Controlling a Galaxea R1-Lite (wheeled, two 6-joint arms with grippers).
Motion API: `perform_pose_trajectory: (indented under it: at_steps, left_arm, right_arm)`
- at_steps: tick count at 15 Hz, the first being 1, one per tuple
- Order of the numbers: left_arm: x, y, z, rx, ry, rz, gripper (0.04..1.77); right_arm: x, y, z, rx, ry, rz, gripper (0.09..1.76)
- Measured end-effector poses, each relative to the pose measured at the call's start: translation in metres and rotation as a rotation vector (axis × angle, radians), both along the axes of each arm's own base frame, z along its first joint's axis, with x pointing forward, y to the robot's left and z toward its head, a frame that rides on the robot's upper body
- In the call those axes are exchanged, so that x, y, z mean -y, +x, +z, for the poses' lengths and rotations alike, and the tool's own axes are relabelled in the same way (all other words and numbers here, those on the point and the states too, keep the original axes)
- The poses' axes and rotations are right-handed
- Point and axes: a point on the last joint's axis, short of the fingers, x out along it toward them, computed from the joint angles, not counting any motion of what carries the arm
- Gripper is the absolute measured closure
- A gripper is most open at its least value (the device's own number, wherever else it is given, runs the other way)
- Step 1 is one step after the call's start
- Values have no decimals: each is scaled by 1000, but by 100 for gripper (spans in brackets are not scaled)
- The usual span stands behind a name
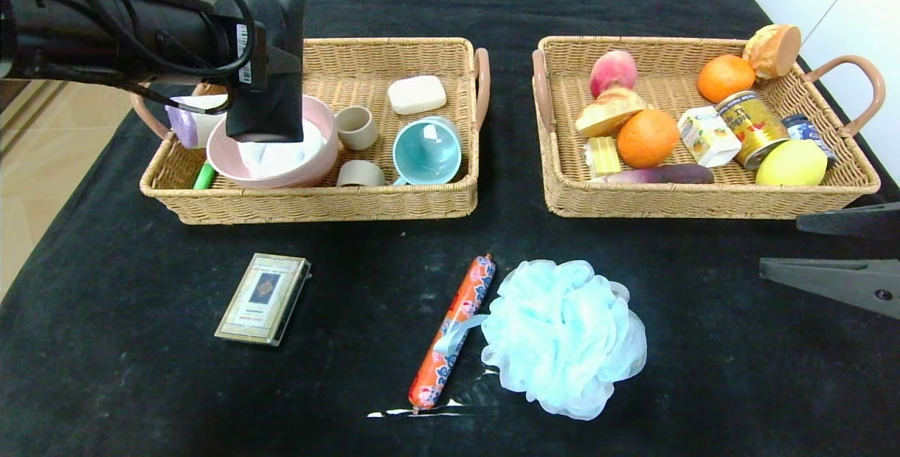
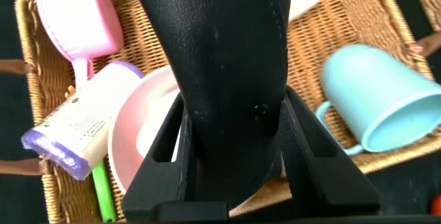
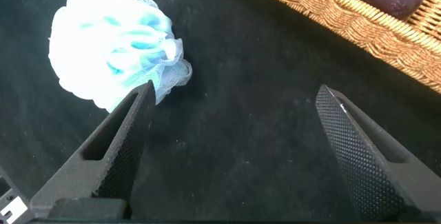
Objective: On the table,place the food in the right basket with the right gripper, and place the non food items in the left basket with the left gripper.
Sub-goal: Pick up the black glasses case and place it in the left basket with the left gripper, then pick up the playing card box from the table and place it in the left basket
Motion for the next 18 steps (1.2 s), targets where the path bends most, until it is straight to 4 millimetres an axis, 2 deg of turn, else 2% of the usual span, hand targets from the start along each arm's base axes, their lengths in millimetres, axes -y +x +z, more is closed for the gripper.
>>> perform_pose_trajectory:
  at_steps: [7,13,18]
  left_arm:
    - [-14,17,1,75,-25,-15,104]
    - [-20,24,-5,57,-21,-2,57]
    - [-21,25,-7,51,-17,0,35]
  right_arm:
    - [0,0,0,1,0,0,15]
    - [0,-1,1,5,0,0,15]
    - [0,-2,1,6,0,0,15]
